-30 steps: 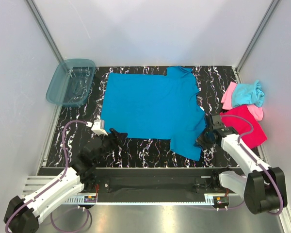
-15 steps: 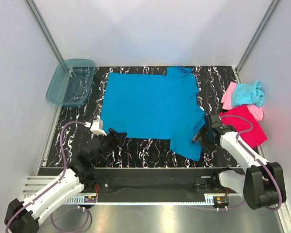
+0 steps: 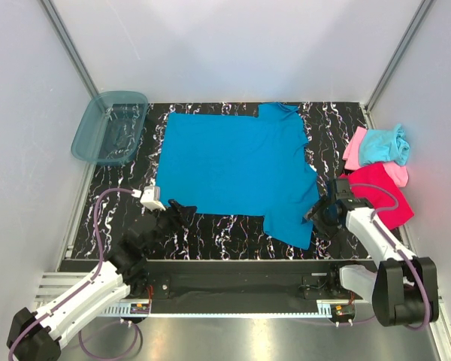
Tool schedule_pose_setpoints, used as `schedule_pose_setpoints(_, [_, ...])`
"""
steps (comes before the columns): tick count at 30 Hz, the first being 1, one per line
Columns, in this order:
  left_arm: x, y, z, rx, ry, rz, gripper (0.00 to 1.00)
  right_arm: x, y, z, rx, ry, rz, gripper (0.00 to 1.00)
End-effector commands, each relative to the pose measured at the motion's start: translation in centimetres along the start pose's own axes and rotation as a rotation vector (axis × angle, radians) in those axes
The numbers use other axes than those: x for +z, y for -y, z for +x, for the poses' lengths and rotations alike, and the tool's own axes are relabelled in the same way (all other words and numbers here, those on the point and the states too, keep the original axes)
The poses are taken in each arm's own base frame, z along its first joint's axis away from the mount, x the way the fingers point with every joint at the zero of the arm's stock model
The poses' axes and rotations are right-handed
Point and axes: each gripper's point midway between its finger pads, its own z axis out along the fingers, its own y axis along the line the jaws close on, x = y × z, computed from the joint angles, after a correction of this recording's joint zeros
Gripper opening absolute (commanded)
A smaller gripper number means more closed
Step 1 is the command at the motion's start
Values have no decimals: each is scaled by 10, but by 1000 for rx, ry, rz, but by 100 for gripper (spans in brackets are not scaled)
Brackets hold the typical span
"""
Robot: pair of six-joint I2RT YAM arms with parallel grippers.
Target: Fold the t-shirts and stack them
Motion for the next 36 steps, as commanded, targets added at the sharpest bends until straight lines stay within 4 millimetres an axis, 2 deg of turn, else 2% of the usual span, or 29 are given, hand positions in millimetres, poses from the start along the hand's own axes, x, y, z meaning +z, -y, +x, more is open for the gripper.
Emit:
schedule_pose_setpoints(1, [0,10,-13,-14,46,35,70,-7,-10,-2,1,-5,-110,66])
schedule_pose_setpoints(6, [0,10,-12,-14,42,38,71,-8,-17,4,36,-39,-194,66])
schedule_pose_setpoints(11, [0,11,-13,-15,45,38,71,-9,-20,13,56,-99,-206,63])
schedule_pose_setpoints(16, [-1,11,-14,-16,51,39,71,-9,-5,18,78,-124,-116,63])
schedule_pose_setpoints(18, [-1,10,-15,-16,54,34,71,-10,4,14,58,-99,-67,63])
schedule_pose_setpoints(19, [-2,10,-16,-17,59,35,71,-10,7,6,88,-77,-61,63])
schedule_pose_setpoints(30, [-3,12,-17,-22,64,49,71,-7,10,6,72,-91,-41,66])
schedule_pose_setpoints(33, [-3,12,-18,-22,66,51,71,-6,9,5,73,-101,-31,62])
schedule_pose_setpoints(36, [-3,12,-18,-23,70,48,71,-5,9,3,74,-106,-24,52])
